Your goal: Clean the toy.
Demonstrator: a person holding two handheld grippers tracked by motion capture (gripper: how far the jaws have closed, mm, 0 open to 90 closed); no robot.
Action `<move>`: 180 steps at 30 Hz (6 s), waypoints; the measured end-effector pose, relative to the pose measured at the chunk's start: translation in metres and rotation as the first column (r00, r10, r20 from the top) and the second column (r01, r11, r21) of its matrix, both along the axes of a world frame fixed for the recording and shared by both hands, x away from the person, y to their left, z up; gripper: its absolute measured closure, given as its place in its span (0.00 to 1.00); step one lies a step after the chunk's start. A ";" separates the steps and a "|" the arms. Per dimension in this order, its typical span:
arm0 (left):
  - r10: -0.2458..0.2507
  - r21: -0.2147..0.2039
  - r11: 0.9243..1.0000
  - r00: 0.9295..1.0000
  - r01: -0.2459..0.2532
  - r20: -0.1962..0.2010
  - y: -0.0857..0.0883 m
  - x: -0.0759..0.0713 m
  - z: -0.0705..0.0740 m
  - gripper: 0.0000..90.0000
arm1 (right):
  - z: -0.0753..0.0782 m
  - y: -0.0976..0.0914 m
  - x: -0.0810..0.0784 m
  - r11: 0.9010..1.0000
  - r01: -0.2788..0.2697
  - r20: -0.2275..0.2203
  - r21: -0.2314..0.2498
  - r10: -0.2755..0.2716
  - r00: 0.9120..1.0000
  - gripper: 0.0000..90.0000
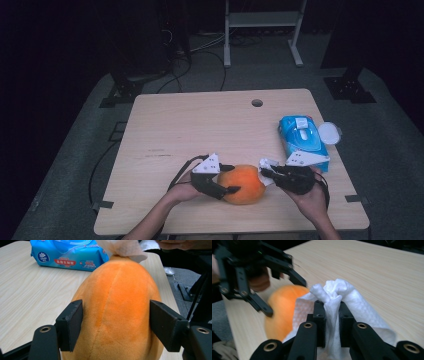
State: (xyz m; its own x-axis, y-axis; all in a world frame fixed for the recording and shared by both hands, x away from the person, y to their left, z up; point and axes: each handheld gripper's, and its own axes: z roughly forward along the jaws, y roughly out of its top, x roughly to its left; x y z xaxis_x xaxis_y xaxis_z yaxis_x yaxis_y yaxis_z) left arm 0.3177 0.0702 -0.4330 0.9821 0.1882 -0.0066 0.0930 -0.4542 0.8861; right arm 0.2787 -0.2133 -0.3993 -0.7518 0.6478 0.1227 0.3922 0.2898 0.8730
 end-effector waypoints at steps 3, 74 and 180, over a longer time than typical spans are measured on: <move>0.001 0.014 1.000 1.000 -0.001 0.027 -0.009 -0.007 0.002 0.32 | 0.003 0.012 -0.003 0.999 -0.049 0.010 0.002 0.049 0.999 0.88; 0.035 -0.007 0.999 0.999 -0.035 0.000 -0.012 -0.009 0.009 0.37 | 0.018 0.011 -0.004 0.997 -0.064 -0.001 -0.042 0.064 0.998 0.89; 0.135 -0.064 0.988 0.986 -0.141 -0.099 -0.009 0.008 -0.005 0.21 | -0.002 0.032 -0.013 0.994 -0.101 0.036 0.045 0.099 0.994 0.89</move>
State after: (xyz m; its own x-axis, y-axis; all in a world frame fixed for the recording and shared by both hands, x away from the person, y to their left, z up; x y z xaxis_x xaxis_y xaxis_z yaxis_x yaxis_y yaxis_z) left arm 0.3262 0.0608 -0.4384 0.9411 0.3178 -0.1159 0.2351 -0.3681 0.8996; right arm 0.2657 -0.1814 -0.4015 -0.8168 0.5632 0.1248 0.3337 0.2849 0.8986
